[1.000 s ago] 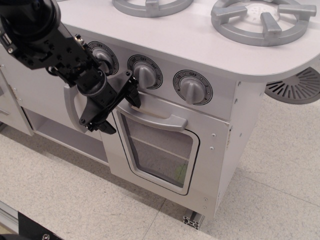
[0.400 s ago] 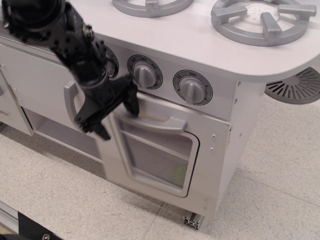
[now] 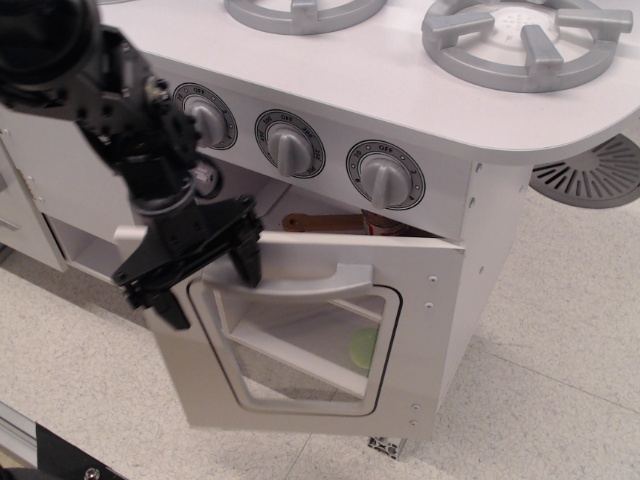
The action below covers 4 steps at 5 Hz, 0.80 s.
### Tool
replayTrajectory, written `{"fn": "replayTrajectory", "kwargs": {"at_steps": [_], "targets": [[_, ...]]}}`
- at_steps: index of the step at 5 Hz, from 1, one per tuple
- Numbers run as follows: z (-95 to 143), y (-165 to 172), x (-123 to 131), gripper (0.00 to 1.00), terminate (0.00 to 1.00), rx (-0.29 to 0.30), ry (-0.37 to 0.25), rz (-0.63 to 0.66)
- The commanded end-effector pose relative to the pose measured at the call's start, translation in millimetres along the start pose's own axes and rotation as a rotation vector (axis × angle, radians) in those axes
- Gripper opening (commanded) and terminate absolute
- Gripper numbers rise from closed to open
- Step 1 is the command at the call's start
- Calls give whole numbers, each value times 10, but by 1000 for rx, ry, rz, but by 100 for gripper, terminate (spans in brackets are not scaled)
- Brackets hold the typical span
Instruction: Open oven
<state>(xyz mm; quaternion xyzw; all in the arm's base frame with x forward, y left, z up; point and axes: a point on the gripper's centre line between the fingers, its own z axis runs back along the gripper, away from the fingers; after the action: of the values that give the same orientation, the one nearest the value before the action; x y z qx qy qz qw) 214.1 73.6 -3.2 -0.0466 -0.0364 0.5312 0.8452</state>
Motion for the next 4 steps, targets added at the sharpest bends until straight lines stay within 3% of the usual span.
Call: {"fn": "replayTrajectory", "kwargs": {"at_steps": [1,2,3,4], "targets": [[744,49,42,100,0,83,-64,-140],[902,-85,133,100,0,67,-108,-166],[699,-266,315,100,0,52,-193,-176],[351,-304,469,100,0,29,-194,-236]]}}
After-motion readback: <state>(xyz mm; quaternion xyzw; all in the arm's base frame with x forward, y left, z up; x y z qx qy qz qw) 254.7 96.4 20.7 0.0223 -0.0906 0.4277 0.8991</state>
